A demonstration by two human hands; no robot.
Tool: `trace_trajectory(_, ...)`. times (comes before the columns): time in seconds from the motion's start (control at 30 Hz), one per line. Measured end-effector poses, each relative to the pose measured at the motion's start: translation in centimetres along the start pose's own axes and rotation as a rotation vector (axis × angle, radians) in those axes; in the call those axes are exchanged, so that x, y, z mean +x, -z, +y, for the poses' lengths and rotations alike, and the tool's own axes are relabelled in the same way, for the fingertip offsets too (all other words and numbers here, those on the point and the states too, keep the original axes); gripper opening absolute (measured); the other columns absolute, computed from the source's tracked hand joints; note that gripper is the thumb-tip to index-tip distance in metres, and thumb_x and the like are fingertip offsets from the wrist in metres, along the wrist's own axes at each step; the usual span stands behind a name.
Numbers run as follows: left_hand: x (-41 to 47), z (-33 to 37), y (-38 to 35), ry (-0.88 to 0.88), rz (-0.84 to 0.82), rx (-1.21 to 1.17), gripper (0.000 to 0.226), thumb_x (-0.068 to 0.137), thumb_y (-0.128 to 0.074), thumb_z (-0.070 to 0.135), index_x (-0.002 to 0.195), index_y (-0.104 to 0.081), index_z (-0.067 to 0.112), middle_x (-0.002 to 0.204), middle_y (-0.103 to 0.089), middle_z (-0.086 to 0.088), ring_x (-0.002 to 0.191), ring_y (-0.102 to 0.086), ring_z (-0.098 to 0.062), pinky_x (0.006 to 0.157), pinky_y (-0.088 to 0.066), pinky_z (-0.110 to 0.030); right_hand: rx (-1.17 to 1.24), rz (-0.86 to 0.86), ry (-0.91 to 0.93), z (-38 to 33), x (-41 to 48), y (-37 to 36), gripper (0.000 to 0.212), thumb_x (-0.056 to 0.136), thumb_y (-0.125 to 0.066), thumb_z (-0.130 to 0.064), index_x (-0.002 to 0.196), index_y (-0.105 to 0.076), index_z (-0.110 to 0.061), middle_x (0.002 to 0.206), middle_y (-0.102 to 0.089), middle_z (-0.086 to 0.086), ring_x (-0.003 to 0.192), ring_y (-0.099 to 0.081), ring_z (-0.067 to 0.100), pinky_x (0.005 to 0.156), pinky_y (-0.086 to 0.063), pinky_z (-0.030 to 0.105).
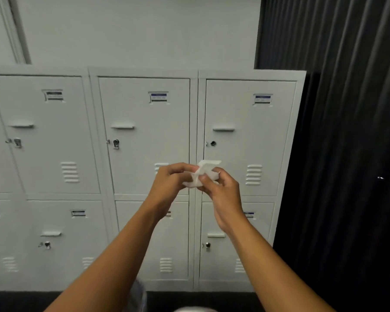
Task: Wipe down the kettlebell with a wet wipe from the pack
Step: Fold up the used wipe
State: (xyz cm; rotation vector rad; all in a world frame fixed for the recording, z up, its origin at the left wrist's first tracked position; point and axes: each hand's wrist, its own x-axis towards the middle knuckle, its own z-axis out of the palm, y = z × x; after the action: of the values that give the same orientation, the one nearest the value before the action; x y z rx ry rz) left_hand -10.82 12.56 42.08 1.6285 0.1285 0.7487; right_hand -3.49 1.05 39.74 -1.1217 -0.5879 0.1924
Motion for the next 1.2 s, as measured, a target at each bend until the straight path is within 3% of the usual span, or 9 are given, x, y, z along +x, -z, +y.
trace_trajectory(0.1,0.0,2.1,0.3,-0.065,-0.038,0.019,0.035,0.082,-0.054,-0.012,0.104,-0.076,0.005,0.111,-0.074,-0.005,0.105,-0.069,-0.022,0.089,-0.058,-0.034,-0.047,0.036,0.015,-2.9,1.1,-0.5,0.011,0.087,-0.07,0.0,0.097,-0.073,-0.005,0.1,-0.073,0.015,0.095,-0.07,0.027,0.08,-0.059,0.031)
trace_trajectory(0.2,-0.1,3.1,0.0,-0.197,-0.004,0.197,0.034,0.081,-0.069,-0.004,0.103,-0.076,0.019,0.117,-0.069,0.007,0.109,-0.064,-0.008,0.084,-0.055,-0.024,-0.01,0.06,0.007,-5.0,1.6,-0.9,0.017,0.083,-0.073,0.004,0.096,-0.07,-0.005,0.1,-0.071,0.011,0.089,-0.07,0.024,0.072,-0.058,0.027)
trace_trajectory(0.37,0.2,3.9,-0.4,-0.393,0.1,0.304,0.035,0.073,-0.088,0.017,0.1,-0.066,0.023,0.111,-0.062,0.002,0.101,-0.062,-0.01,0.075,-0.058,-0.022,0.131,0.021,-0.047,-6.4,1.5,-2.0,0.013,0.089,-0.067,-0.001,0.102,-0.069,-0.003,0.096,-0.073,0.01,0.088,-0.071,0.023,0.078,-0.058,0.034)
trace_trajectory(0.57,0.1,2.8,1.4,-0.479,0.234,0.5,0.021,0.08,-0.08,0.008,0.09,-0.067,0.02,0.106,-0.054,-0.002,0.095,-0.054,0.012,0.071,-0.047,-0.005,0.021,-0.076,-0.115,-4.4,0.6,-3.0,0.012,0.09,-0.066,-0.011,0.098,-0.076,-0.011,0.105,-0.076,0.005,0.105,-0.069,0.022,0.087,-0.055,0.038)
trace_trajectory(0.73,-1.7,-0.6,4.8,-0.349,0.249,0.623,0.018,0.084,-0.076,0.008,0.093,-0.065,0.02,0.099,-0.053,0.001,0.083,-0.055,-0.001,0.07,-0.043,-0.004,-0.082,-0.086,-0.14,-1.4,-0.1,-3.8,0.023,0.091,-0.061,-0.008,0.103,-0.077,-0.02,0.112,-0.072,0.0,0.105,-0.064,0.017,0.084,-0.055,0.033)
trace_trajectory(0.9,-4.3,-7.0,10.0,-0.098,0.156,0.905,0.019,0.083,-0.071,0.014,0.091,-0.059,0.026,0.091,-0.053,0.003,0.075,-0.058,-0.017,0.067,-0.049,-0.027,-0.165,-0.168,-0.153,2.8,-0.5,-5.0,0.025,0.09,-0.061,-0.005,0.102,-0.077,-0.02,0.107,-0.071,-0.002,0.098,-0.063,0.015,0.078,-0.053,0.03)
trace_trajectory(1.07,-9.0,-15.8,15.2,0.274,0.01,1.222,0.016,0.085,-0.068,0.019,0.099,-0.064,0.026,0.107,-0.055,-0.001,0.089,-0.062,-0.026,0.083,-0.056,-0.041,-0.409,-0.28,-0.115,10.1,-2.1,-5.7,0.024,0.091,-0.063,-0.003,0.104,-0.076,-0.018,0.102,-0.072,-0.002,0.093,-0.065,0.011,0.078,-0.055,0.025)
trace_trajectory(1.13,-11.2,-19.1,17.0,0.414,-0.068,1.255,0.019,0.087,-0.066,0.019,0.106,-0.065,0.026,0.114,-0.054,-0.003,0.097,-0.062,-0.028,0.09,-0.054,-0.043,-0.612,-0.373,-0.075,14.2,-3.5,-5.5,0.026,0.09,-0.065,-0.004,0.108,-0.074,-0.021,0.105,-0.07,-0.003,0.095,-0.064,0.008,0.078,-0.052,0.017)
trace_trajectory(1.2,-13.3,-22.0,18.5,0.565,-0.168,1.236,0.032,0.087,-0.067,0.025,0.118,-0.064,0.028,0.124,-0.052,-0.003,0.109,-0.06,-0.029,0.096,-0.051,-0.044,-0.805,-0.506,-0.104,18.3,-5.1,-5.1,0.031,0.089,-0.068,-0.011,0.117,-0.07,-0.025,0.112,-0.066,-0.002,0.1,-0.062,0.011,0.086,-0.053,0.023)
